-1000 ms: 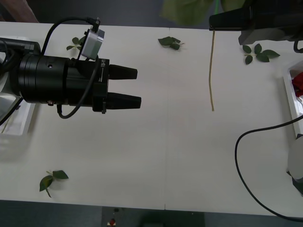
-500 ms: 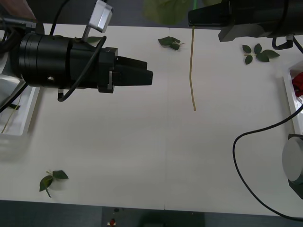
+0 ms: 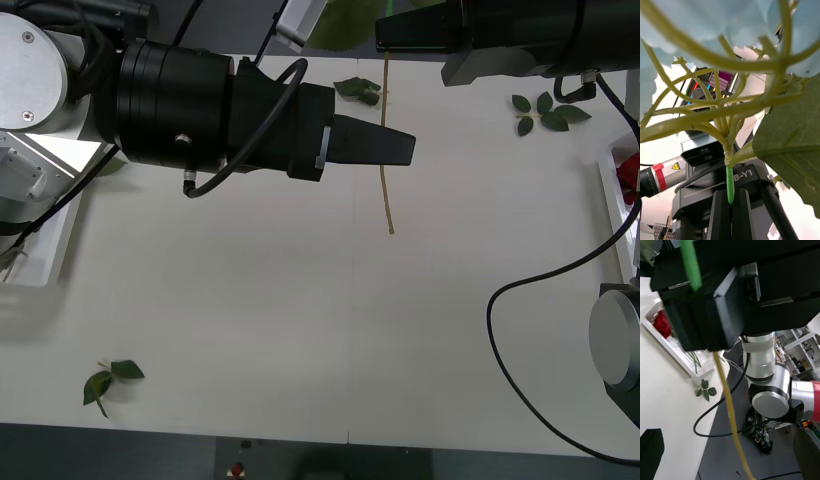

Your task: Put the red flowers into the right box and the blue flowers into the left box

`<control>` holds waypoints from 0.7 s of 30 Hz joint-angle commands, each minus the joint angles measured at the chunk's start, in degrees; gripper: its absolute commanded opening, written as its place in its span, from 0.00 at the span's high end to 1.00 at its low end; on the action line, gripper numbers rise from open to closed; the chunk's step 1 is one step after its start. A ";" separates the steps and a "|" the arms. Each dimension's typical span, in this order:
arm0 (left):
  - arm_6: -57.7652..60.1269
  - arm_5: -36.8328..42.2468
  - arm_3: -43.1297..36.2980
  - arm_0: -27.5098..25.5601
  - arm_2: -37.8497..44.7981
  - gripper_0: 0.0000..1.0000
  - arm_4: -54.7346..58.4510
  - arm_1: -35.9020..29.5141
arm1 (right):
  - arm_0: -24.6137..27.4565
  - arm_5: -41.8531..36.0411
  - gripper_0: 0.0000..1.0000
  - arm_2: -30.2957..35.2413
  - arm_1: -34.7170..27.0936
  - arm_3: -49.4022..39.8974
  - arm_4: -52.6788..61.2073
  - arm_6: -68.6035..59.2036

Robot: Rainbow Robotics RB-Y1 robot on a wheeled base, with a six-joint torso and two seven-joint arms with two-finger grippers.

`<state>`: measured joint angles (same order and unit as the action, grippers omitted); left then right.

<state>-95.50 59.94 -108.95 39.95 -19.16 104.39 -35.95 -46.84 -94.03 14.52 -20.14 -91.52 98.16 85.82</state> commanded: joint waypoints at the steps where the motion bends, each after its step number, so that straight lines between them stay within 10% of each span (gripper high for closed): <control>1: 2.69 -1.31 -1.44 2.24 -0.88 0.00 -0.50 0.80 | -2.29 0.08 1.00 0.69 0.19 -1.03 0.54 -0.83; 4: 2.69 -3.60 -1.44 2.59 -2.82 0.14 -0.50 0.80 | -2.29 0.08 1.00 0.69 0.19 -1.03 0.54 -0.83; 8: 2.77 -4.83 -1.27 2.77 -3.87 1.00 -0.59 0.80 | -2.29 0.08 1.00 0.69 0.19 -1.03 0.54 -0.83; 21: 2.60 -4.83 -1.27 3.03 -3.78 1.00 -0.59 -0.17 | -2.29 0.08 1.00 0.69 0.19 -1.03 0.54 -0.83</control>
<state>-94.26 55.49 -108.95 40.19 -24.03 103.95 -34.56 -46.84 -94.03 14.52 -20.14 -91.52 98.16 85.82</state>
